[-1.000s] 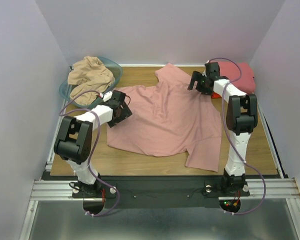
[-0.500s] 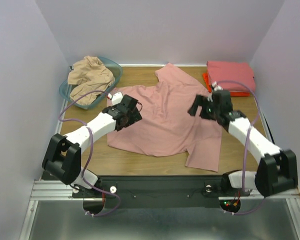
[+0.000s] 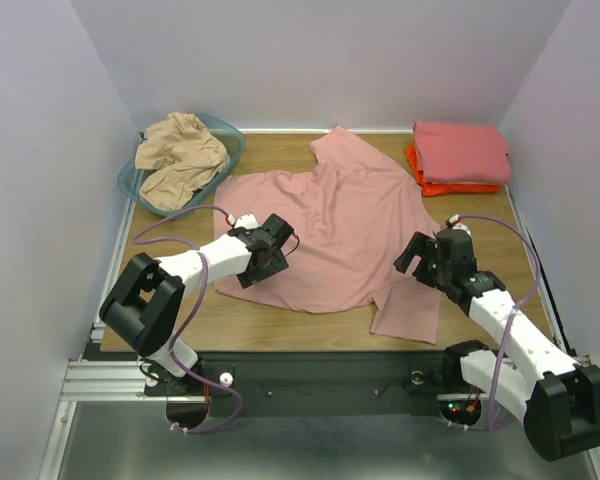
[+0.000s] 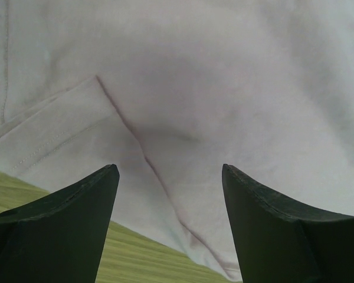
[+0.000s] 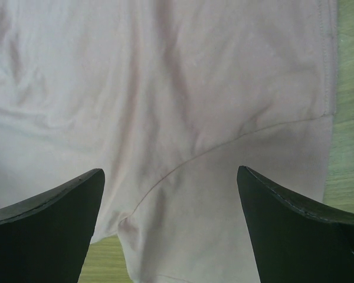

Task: Fold and stack the t-shirts
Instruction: Flatten the tshirt out

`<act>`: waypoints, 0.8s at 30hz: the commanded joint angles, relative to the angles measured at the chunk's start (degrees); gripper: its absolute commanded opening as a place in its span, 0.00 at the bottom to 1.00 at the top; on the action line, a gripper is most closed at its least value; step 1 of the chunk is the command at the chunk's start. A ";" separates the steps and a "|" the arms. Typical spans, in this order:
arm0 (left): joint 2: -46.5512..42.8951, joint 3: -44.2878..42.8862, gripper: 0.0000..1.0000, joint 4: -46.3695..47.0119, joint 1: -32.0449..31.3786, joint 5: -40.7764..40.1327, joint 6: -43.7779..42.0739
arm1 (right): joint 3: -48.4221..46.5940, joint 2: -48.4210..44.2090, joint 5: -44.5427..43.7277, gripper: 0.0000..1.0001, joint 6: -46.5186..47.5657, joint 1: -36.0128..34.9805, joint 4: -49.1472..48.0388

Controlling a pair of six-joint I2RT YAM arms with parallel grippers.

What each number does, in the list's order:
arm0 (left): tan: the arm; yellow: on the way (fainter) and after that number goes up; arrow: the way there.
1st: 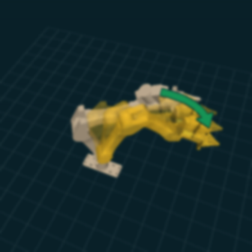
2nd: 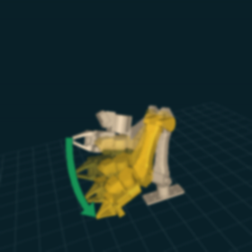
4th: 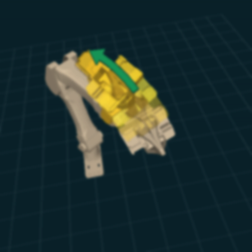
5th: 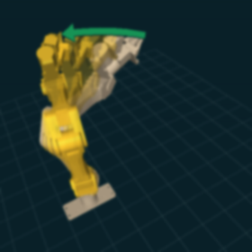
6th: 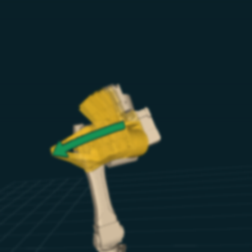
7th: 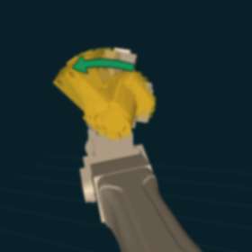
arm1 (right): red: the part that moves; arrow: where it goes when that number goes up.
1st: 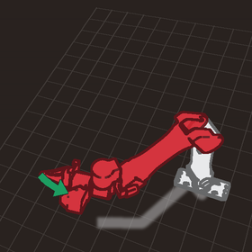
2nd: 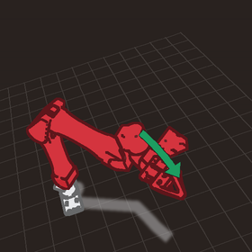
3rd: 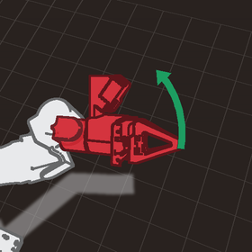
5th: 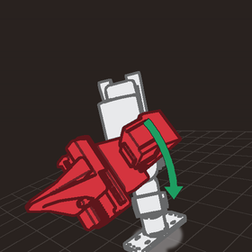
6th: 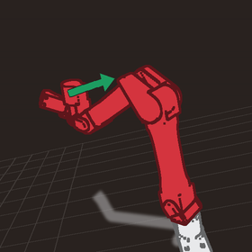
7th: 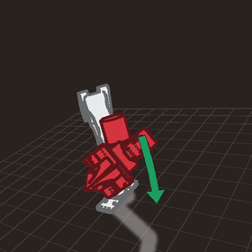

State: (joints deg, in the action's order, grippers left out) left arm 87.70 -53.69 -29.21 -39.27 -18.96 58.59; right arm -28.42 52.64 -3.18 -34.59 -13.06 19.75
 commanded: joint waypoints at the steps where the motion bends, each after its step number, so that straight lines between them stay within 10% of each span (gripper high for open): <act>1: 2.12 2.36 0.78 -1.11 -0.72 -0.91 2.93 | 0.21 0.70 -3.15 1.00 -2.06 0.05 -1.38; 17: -5.15 9.04 0.44 -6.38 -1.34 -2.05 8.47 | 1.44 6.24 -7.19 1.00 -2.59 0.05 -1.38; 24: -13.16 13.78 0.06 -9.01 -1.60 -1.25 10.58 | 1.27 9.32 -8.42 1.00 -3.38 0.05 -1.38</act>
State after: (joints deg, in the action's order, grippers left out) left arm 79.09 -42.11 -33.67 -40.29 -19.33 66.54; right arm -27.90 61.34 -9.28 -36.95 -13.06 19.73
